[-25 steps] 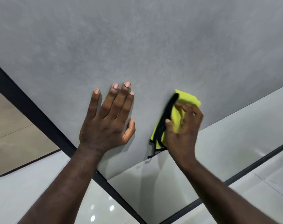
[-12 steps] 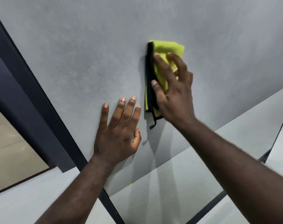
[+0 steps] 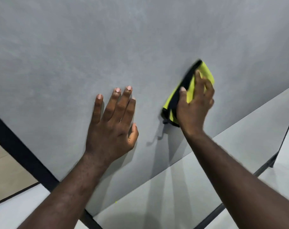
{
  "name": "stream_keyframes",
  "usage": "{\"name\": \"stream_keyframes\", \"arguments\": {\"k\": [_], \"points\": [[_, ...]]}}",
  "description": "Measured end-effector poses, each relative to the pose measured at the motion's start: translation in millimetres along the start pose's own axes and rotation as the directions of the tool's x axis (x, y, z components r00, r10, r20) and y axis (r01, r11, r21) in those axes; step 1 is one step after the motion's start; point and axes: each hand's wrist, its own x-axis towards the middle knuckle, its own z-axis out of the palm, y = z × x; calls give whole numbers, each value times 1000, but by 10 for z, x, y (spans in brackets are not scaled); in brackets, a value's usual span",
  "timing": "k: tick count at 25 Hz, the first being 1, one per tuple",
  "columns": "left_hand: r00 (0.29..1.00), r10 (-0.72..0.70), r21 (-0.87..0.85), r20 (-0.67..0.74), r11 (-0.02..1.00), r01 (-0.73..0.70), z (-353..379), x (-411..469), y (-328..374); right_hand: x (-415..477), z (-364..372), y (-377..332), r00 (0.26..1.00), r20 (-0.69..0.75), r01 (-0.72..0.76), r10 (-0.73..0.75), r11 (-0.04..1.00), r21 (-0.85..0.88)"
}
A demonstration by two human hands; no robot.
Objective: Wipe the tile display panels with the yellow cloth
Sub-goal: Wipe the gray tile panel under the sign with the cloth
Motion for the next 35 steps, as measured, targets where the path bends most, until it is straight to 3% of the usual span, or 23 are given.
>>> {"name": "stream_keyframes", "arguments": {"k": [1,2,4,6,7,9,10,12,13,15,17,18,19,21,22,25,27,28,30,31,32,34,35], "points": [[1000,13,-8,10,1000,-13,47,18,89,-174,-36,171,997,-9,-82,82,997,-12],[999,35,-15,19,999,-35,94,22,169,-390,-50,240,999,15,-48,48,999,-18],[997,77,-2,24,997,-77,196,35,314,-559,-42,204,977,116,176,-181,983,54],[996,85,-4,23,996,-85,302,20,488,-322,-24,184,957,112,257,-267,961,101],[995,93,-5,29,996,-93,350,2,586,-200,10,345,977,66,197,-203,977,86],[990,132,8,55,991,-133,429,-66,782,-164,37,914,996,-57,-71,75,996,60],[987,147,19,59,989,-149,457,-106,844,-334,1,1149,966,-95,-234,240,969,76],[986,157,59,59,985,-160,501,-147,878,-839,-96,1326,865,-7,-496,501,859,126],[986,159,80,53,983,-163,521,-144,880,-1043,-112,1287,846,86,-533,526,834,145],[987,159,91,30,983,-161,532,-138,884,-1229,-97,1147,898,193,-432,395,872,230],[991,133,69,24,988,-134,524,-154,896,-1133,-57,1184,938,159,-338,307,913,229],[992,125,75,29,989,-127,524,-162,902,-1083,-34,1346,933,123,-356,338,915,189],[992,122,83,36,989,-124,521,-165,906,-1050,-29,1554,902,96,-431,420,890,150],[992,116,74,42,990,-119,517,-172,908,-1186,-87,1781,727,113,-686,678,725,62],[993,111,65,48,991,-114,515,-176,910,-1349,-143,1719,658,157,-748,737,663,21],[991,116,90,63,989,-121,520,-179,910,-1742,-217,1286,832,304,-512,464,853,100],[990,131,83,60,987,-136,515,-185,921,-1585,-102,1367,889,238,-424,391,900,106],[988,140,78,58,986,-145,517,-180,924,-1429,-35,1492,861,176,-493,477,868,62],[989,142,58,42,988,-145,519,-178,919,-1266,-4,1593,641,108,-766,760,642,25],[990,139,56,35,988,-141,524,-184,922,-1264,-43,1532,587,131,-806,799,592,7],[990,136,62,29,989,-137,526,-191,918,-1303,-104,1396,668,170,-735,725,678,-6],[990,141,78,23,987,-142,536,-193,906,-1340,-221,1200,890,236,-424,391,900,106],[989,143,70,26,987,-145,543,-191,903,-1227,-235,1235,932,237,-312,274,940,140]]}}
